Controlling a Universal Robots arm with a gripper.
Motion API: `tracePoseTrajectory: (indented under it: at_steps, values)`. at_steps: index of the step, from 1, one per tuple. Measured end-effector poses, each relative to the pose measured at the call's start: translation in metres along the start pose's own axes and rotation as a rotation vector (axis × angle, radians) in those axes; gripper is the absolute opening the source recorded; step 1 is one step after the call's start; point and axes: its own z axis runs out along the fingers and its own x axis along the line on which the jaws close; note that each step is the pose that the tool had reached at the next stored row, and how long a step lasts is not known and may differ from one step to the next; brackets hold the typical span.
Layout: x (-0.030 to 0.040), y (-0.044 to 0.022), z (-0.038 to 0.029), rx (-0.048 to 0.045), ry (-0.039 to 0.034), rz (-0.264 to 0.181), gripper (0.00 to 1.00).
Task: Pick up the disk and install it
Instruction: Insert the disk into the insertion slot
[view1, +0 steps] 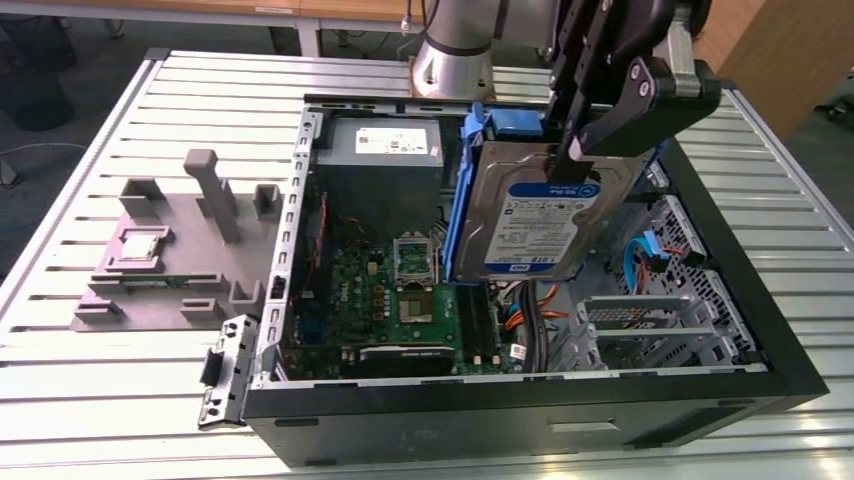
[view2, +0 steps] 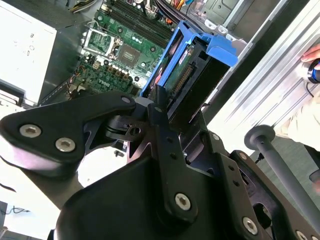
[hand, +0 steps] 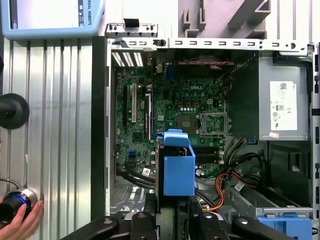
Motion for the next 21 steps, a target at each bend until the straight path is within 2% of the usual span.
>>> tracePoseTrajectory:
  at_steps: [12, 21]
  values:
    - [0.0005, -0.0021, -0.0001, 0.0, 0.0001, 0.0, 0.35]
    - [0.0004, -0.0085, -0.0001, 0.0, 0.0, 0.0, 0.35]
